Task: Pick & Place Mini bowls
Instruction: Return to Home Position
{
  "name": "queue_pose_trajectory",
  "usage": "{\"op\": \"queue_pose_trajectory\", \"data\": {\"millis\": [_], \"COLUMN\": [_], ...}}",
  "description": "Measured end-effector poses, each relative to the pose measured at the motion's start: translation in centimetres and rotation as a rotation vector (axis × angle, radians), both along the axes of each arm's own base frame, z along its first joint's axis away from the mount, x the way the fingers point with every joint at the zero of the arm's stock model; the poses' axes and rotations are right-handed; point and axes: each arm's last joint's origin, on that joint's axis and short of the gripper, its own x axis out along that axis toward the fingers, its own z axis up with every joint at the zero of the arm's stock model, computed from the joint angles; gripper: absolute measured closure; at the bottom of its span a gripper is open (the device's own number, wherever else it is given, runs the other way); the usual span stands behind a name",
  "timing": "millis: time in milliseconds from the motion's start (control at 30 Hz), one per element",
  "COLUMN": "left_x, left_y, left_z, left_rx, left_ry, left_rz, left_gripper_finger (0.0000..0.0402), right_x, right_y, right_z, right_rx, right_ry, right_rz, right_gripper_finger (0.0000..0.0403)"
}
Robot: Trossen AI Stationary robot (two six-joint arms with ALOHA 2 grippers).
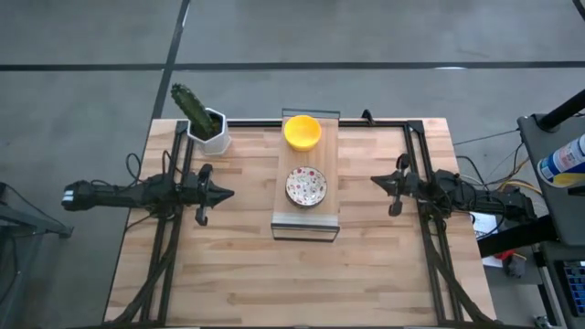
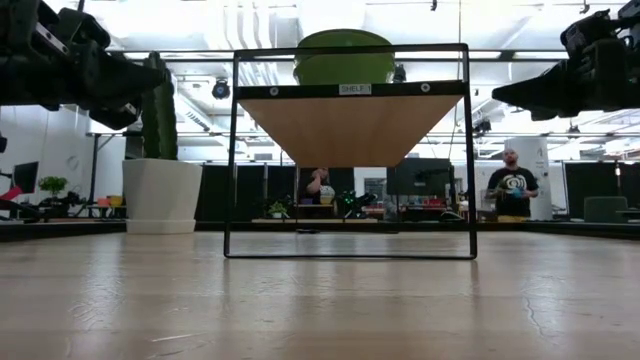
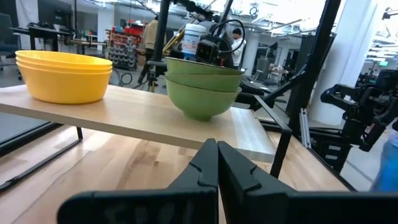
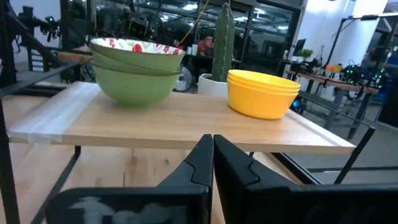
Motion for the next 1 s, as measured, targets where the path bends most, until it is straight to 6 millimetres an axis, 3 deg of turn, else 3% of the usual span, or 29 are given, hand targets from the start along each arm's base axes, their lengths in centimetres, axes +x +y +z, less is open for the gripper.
{"op": "queue_pose_trajectory", "data": {"millis": [1000], "left_x": [0.0], "left_y": [0.0], "left_z": [-0.05], "left_rx": [-0.001], "left_ry": [0.002], "left_rz": [0.0], "left_gripper_finger": [0.0401], "right_x": [0.01], "right_y": [0.01], "right_z": [0.0], "right_rx": [0.05], "right_ry": [-0.012], "right_rz": [0.004], "right_gripper_finger": [0.0394]}}
